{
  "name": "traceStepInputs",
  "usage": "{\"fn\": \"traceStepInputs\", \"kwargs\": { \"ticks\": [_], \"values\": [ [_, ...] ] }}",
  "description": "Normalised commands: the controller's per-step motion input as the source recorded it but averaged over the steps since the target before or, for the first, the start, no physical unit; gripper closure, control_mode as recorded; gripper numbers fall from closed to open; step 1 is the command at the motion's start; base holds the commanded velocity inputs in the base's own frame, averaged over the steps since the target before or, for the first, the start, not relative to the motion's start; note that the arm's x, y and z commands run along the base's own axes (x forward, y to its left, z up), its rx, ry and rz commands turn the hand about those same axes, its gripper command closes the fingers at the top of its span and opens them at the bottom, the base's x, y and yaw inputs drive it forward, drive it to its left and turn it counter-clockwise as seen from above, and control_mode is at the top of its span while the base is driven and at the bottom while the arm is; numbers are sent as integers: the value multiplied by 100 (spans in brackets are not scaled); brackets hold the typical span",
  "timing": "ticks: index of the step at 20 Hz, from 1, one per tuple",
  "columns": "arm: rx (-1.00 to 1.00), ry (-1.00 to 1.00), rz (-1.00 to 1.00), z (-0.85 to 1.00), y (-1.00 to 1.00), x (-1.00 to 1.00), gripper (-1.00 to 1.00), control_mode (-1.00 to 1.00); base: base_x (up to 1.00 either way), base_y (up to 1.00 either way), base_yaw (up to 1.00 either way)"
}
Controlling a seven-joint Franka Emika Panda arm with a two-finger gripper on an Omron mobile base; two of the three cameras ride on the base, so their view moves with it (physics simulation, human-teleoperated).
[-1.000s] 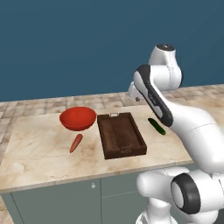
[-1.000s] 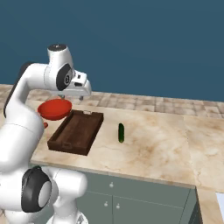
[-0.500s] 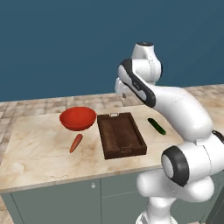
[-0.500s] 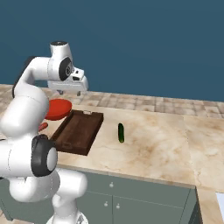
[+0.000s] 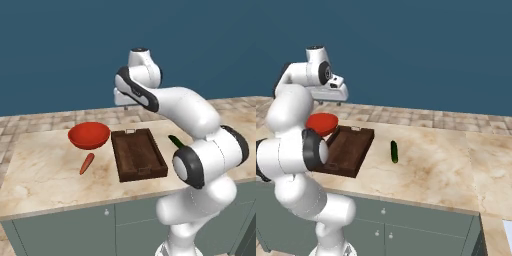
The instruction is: Place the two vegetables and bowl onto the tray for setting up a vegetable dip station.
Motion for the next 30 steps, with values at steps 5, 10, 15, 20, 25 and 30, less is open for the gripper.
{"fn": "traceStepInputs", "kwargs": {
  "ticks": [5, 10, 15, 20, 25, 30],
  "values": [
    [0, 5, -4, -37, 25, 29, -100, -100, 0, 0, 0],
    [0, 0, 0, -29, 25, 32, -100, -100, 0, 0, 0],
    [0, -1, 0, -29, 25, 42, -100, -100, 0, 0, 0],
    [0, 0, 2, -27, 14, 52, -100, -100, 0, 0, 0],
    [0, 0, 0, -14, 15, 41, -100, -100, 0, 0, 0],
    [0, 0, 0, -18, 23, 40, -100, -100, 0, 0, 0]
  ]
}}
